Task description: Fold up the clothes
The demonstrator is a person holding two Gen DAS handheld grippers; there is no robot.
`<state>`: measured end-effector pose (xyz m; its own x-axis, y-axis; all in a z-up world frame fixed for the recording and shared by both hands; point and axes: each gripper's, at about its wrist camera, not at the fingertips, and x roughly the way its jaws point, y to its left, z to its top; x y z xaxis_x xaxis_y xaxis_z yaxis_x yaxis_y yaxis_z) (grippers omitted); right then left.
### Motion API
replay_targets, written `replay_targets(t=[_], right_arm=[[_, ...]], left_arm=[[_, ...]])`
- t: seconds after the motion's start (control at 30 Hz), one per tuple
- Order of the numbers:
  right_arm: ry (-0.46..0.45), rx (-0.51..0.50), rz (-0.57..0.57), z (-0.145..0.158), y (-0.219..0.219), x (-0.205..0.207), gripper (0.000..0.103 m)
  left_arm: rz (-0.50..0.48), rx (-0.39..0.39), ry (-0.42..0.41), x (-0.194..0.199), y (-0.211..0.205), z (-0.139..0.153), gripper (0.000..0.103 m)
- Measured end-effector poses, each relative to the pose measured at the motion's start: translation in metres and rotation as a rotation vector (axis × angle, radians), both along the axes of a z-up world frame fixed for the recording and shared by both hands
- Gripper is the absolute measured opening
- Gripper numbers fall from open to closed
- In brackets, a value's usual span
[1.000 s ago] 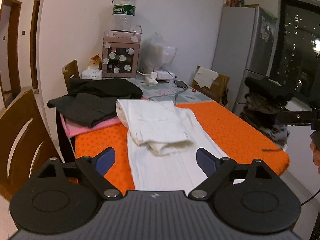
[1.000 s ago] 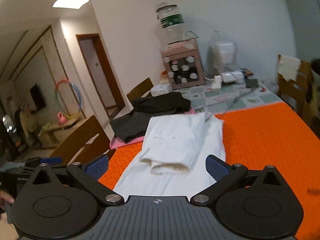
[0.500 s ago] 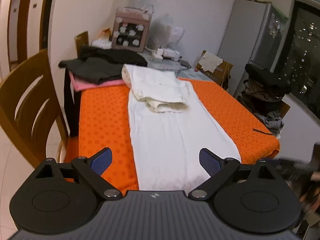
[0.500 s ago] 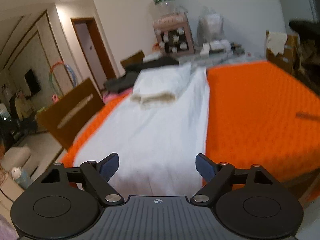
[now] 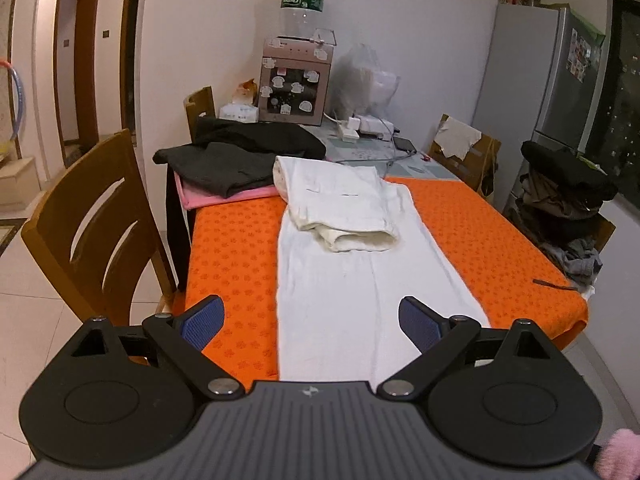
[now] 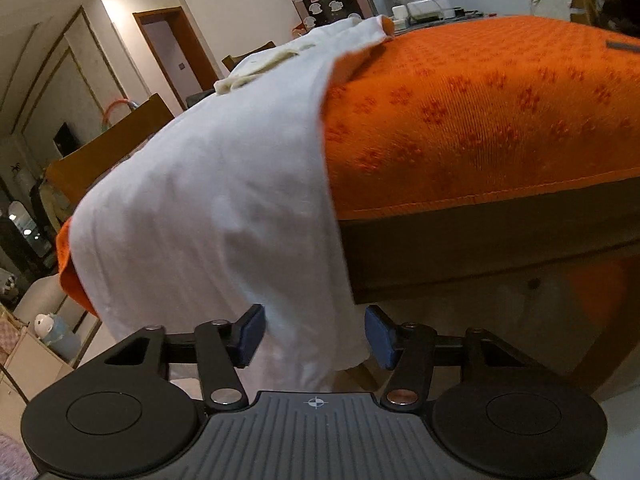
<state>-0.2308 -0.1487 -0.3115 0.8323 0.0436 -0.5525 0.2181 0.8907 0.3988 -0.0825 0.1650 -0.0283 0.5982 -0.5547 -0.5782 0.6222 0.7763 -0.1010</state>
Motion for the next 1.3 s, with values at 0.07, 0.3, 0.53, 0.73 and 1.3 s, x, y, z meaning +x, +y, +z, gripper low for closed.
replay_targets(t=[0.07,0.3,0.53,0.73,1.3], right_arm=[[-0.04,0.024,0.047,-0.004,-0.009,0.003,0.078],[-0.119,0.075,0.243,-0.014,-0.032,0.014,0.079],[-0.115,0.081,0.317,-0.019,-0.015,0.018,0.058],[-0.094,0.08,0.305,-0.015,0.002,0.0,0.045],[-0.093,0.329,0.181,0.155,0.01,-0.05,0.013]], left_arm=[[-0.003,0.007,0.003,-0.003,-0.006,0.001,0.097],[0.013,0.043,0.008,-0.017,-0.02,-0.005,0.097],[-0.019,0.074,-0.04,-0.025,-0.021,-0.006,0.097],[-0.022,0.062,-0.04,-0.021,-0.011,-0.011,0.097],[-0.263,0.04,-0.056,-0.034,0.038,-0.042,0.103]])
